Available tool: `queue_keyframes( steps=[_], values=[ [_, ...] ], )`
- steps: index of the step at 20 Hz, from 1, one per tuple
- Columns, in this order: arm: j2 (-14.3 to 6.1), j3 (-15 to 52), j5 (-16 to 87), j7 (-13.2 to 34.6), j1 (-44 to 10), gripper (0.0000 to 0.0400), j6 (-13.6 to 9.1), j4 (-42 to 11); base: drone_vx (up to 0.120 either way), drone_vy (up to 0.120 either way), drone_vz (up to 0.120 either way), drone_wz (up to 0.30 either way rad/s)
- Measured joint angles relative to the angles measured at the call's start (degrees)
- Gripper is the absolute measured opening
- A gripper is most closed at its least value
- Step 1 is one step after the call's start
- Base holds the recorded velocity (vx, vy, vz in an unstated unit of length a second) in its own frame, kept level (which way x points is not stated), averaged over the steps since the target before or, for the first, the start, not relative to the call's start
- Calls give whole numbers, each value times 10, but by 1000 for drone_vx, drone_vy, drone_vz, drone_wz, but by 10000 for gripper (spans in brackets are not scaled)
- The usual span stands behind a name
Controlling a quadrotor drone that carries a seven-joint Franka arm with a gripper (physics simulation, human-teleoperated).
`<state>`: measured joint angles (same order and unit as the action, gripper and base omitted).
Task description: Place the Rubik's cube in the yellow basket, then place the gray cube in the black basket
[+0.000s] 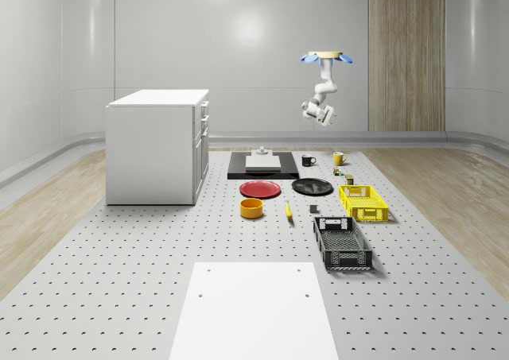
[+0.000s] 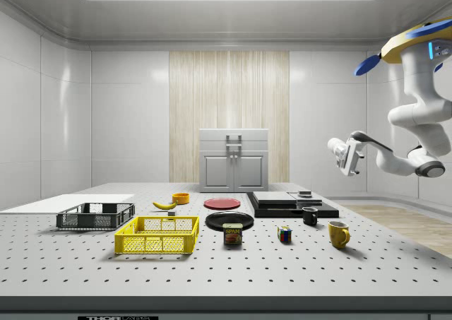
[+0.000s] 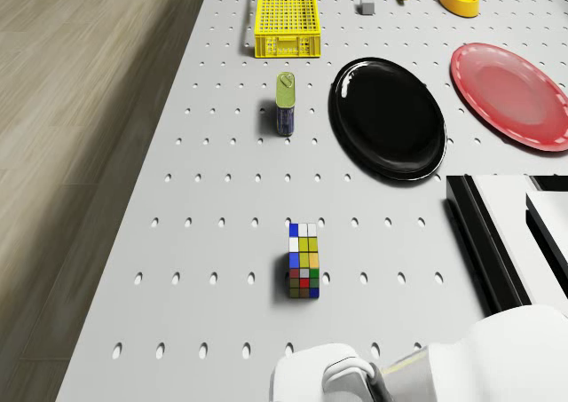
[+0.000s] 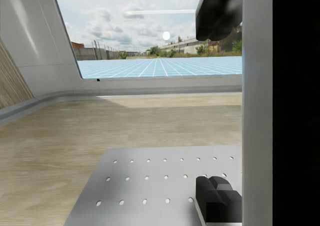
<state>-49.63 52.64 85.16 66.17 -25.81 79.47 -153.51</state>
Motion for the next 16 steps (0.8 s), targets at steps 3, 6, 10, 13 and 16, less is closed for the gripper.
queue_keyframes(
  steps=[3,6,10,13,16],
  values=[
    [-23,68,134,73,-94,400,-39,-67,120,0,-120,0],
    [-44,115,213,130,-176,400,-78,-100,120,0,-120,0],
    [-68,152,263,180,-251,400,-111,-117,120,-30,-120,0],
    [-83,169,278,202,-285,400,-123,-122,120,-80,-120,0],
    [-96,180,284,217,-307,400,-127,-124,120,0,-120,0]
  ],
)
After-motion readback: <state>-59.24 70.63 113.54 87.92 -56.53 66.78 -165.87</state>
